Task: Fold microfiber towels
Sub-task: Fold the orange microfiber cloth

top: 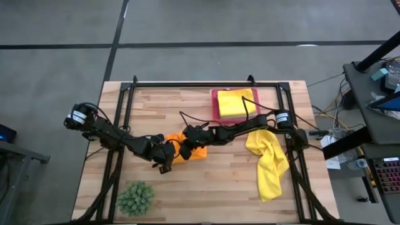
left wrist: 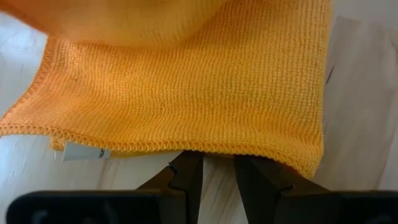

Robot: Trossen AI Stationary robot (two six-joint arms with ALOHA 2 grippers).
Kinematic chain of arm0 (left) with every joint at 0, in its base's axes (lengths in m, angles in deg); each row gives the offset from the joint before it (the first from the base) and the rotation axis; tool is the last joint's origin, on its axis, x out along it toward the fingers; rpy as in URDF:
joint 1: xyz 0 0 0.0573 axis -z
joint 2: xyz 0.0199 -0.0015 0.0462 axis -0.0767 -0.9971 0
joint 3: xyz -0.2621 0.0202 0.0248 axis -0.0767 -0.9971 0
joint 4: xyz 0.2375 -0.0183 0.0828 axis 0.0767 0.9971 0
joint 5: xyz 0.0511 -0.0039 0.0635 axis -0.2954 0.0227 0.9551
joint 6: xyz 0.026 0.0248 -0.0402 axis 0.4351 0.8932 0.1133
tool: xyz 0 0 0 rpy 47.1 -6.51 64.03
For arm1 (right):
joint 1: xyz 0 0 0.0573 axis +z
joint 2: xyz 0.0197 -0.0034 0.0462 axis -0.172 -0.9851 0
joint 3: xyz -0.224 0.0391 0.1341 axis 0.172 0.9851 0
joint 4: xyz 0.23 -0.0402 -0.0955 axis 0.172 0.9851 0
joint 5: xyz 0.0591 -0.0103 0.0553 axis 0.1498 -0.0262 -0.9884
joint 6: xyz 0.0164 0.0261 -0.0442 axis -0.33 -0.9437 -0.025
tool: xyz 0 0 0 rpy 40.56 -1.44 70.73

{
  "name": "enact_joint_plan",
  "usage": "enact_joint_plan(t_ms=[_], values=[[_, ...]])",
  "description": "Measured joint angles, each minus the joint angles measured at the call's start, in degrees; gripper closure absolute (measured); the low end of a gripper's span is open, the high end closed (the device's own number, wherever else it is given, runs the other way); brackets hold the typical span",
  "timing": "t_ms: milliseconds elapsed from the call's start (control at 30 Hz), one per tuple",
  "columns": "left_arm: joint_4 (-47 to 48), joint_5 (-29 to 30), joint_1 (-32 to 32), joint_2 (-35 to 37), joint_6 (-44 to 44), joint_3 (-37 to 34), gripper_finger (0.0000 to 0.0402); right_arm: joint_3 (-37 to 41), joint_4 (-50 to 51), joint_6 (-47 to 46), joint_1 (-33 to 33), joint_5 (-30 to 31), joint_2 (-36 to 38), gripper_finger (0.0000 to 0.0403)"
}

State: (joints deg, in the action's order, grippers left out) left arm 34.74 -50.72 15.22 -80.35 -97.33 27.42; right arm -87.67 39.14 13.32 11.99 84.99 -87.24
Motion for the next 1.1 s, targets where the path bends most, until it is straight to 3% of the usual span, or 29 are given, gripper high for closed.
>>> enact_joint_plan(t_ms=[300,500,933,1100], values=[[0.1,0.0,0.0,0.4,0.0,0.2,0.0325,0.0,-0.3,7.2,0.0,-3.3,0.2,0.0253],[0.4,-0.1,0.0,2.4,0.0,0.2,0.0325,0.0,-0.8,9.8,0.0,-5.2,1.1,0.0205],[0.5,-2.0,0.0,12.1,0.1,0.0,0.0325,0.0,-1.1,19.8,0.0,-7.6,3.4,0.0188],[-3.4,-1.9,0.2,13.6,0.1,0.3,0.0325,0.0,1.3,26.4,0.2,-7.6,6.7,0.0188]])
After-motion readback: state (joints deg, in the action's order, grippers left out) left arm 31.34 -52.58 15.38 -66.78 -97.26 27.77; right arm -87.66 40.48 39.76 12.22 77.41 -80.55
